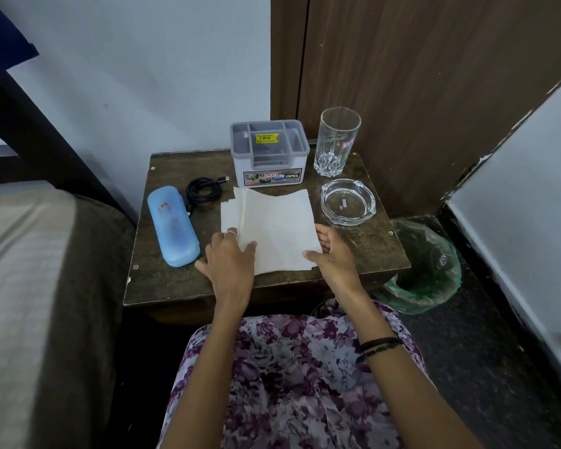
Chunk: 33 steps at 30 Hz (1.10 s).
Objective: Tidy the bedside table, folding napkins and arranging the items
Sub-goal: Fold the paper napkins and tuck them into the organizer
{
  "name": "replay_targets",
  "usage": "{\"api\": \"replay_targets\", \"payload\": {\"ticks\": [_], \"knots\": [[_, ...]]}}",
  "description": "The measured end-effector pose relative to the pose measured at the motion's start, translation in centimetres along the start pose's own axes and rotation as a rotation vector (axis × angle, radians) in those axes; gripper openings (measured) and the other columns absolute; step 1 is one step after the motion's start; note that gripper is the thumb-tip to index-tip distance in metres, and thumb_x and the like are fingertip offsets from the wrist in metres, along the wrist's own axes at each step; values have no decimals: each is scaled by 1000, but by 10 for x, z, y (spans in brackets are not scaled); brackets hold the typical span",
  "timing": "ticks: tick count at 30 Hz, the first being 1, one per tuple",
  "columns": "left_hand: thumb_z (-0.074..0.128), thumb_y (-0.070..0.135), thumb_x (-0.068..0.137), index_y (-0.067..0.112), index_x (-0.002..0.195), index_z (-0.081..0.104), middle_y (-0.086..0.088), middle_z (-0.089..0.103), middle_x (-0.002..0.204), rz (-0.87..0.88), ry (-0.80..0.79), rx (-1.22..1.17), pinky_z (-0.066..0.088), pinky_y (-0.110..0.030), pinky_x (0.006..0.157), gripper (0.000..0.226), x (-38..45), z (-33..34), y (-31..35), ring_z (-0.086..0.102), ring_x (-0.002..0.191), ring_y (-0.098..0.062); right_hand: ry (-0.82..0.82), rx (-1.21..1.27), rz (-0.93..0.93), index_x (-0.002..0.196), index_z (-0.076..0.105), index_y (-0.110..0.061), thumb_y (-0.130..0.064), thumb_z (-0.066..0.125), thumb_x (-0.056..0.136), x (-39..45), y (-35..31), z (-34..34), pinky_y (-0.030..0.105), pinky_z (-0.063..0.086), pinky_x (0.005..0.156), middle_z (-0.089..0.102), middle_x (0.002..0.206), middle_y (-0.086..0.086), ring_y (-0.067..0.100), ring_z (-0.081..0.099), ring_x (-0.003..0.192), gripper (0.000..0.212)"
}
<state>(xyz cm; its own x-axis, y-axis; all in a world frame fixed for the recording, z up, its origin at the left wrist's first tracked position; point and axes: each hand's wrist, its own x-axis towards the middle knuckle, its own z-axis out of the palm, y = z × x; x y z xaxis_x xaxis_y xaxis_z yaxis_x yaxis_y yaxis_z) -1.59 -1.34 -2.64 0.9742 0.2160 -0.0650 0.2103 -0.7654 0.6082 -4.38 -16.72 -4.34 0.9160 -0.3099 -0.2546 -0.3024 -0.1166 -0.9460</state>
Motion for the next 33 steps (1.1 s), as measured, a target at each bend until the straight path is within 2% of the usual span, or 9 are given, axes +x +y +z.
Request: {"api": "replay_targets", "payload": {"ticks": [3,6,8,12,15,18,23,30,33], "knots": [[56,17,90,2,110,56,-15,58,114,49,22,-115,34,-46,100,25,4,0,-1,53,107,-31,-4,1,-3,129,48,-16,1,63,83,0,0,0,7,43,69,55,114,-7,3,53,99,51],[48,10,93,4,113,48,-12,58,108,56,-8,-313,52,-34,76,21,2,-2,-1,58,92,-26,-6,2,-15,130,47,-15,0,64,83,-1,-1,0,8,43,70,56,116,-5,5,53,100,52],[47,10,94,8,116,44,-5,53,104,15,-42,-417,49,-28,65,22,2,-3,-1,53,86,-18,-12,11,-13,130,46,-15,-1,65,82,-2,-2,-1,8,43,70,55,115,-4,4,54,99,53],[49,11,93,20,119,45,14,56,100,-48,-148,-759,44,-12,63,28,1,-12,-3,56,88,-3,-36,72,44,133,44,-15,-11,69,82,-4,-12,-6,12,43,75,58,123,1,4,55,97,57],[51,9,93,27,115,45,22,56,100,-25,-197,-888,44,-10,64,29,2,-24,-7,55,89,5,29,55,-18,136,41,-14,-18,72,80,-6,-25,-10,19,43,88,54,131,4,12,53,111,64],[51,7,92,27,111,51,19,61,100,13,-226,-934,47,-12,66,27,8,-37,-7,60,87,5,-3,57,-107,137,39,-17,-18,75,78,-5,-44,-11,29,41,102,49,136,0,13,46,123,69],[50,4,92,29,102,54,20,60,93,98,-178,-943,45,-1,56,27,14,-49,8,59,70,19,-172,197,-116,122,52,-14,-5,69,81,5,-69,-7,14,53,68,66,108,-4,1,65,92,45],[58,7,88,26,102,57,18,63,92,98,-102,-967,46,-3,56,24,14,-45,12,61,71,15,-101,111,-249,116,57,-15,-4,61,87,7,-74,4,27,53,86,65,109,-1,12,64,100,32],[60,6,87,32,96,59,16,65,94,103,-58,-973,49,-6,62,27,12,-40,12,63,77,11,-32,66,-343,106,56,-26,-5,61,86,7,-69,8,16,52,77,65,97,-14,-6,63,87,29]]}}
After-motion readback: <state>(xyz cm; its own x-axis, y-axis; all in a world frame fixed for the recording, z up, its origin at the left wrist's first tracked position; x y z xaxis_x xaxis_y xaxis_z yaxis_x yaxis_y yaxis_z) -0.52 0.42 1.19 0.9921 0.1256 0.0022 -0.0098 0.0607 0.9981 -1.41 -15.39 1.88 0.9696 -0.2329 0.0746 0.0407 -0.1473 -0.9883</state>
